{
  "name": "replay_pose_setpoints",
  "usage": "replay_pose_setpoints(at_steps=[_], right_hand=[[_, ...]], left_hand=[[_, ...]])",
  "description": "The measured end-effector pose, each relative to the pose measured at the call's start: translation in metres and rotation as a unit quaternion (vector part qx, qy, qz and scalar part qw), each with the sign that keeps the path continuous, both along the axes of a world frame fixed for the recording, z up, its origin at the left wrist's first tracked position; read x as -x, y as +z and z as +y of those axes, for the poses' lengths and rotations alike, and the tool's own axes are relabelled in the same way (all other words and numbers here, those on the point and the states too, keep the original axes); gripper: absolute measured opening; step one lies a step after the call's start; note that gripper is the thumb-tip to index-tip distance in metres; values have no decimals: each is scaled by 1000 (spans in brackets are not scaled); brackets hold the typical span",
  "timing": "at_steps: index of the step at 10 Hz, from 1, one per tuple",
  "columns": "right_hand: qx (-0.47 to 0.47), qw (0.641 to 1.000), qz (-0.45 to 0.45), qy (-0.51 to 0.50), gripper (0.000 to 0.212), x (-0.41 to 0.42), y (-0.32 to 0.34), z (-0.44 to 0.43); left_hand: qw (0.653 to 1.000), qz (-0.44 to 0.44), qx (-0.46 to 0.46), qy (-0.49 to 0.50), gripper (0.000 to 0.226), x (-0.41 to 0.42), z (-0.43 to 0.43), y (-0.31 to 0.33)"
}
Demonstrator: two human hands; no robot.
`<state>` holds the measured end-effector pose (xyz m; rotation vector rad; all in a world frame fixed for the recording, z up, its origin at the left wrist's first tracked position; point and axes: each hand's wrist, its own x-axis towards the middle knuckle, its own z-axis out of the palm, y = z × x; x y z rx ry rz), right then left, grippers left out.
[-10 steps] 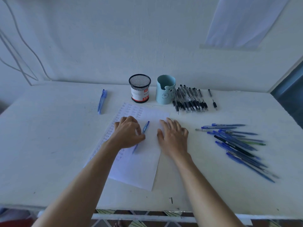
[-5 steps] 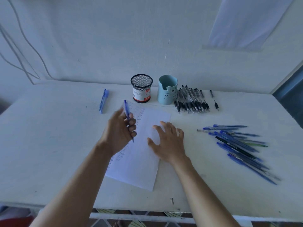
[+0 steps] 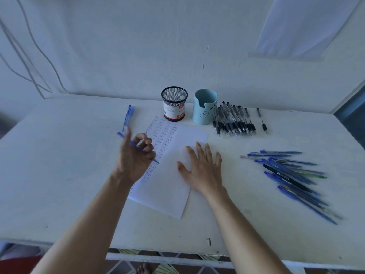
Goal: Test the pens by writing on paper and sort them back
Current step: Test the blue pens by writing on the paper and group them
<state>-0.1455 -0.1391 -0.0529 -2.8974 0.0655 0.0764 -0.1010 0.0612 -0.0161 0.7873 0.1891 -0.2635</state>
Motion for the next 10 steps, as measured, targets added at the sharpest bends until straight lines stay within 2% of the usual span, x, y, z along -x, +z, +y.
replay_pose_setpoints(at_steps=[1,2,3,4,5,6,7,8,10], right_hand=[[-7,1000,8,-4,69,-2,0,0],[-3,1000,11,-6,69,-2,-1,1],[-3,1000,11,-6,68,-2,-1,1],[-3,1000,11,-8,68,-2,-1,1],[-1,1000,11,-5,67,-1,0,0],[-1,1000,4,-5,67,-1,-1,0],[-1,1000,-3,-6,66,-1,-2,0],[1,1000,-2,-6,66,-1,-3,0],[-2,1000,2,-5,66,-1,-3,0]], left_hand=[[991,-28,-126,26,44,5,9,-12],[988,-56,-146,0,63,14,24,-20],[963,-83,-257,3,54,19,35,-25],[912,-137,-388,-8,38,26,39,-27],[877,-138,-460,4,27,31,36,-23],[868,-119,-480,38,36,35,31,-21],[863,-93,-491,73,26,36,32,-24],[820,-107,-558,64,27,34,36,-28],[807,-119,-576,57,28,33,35,-28]])
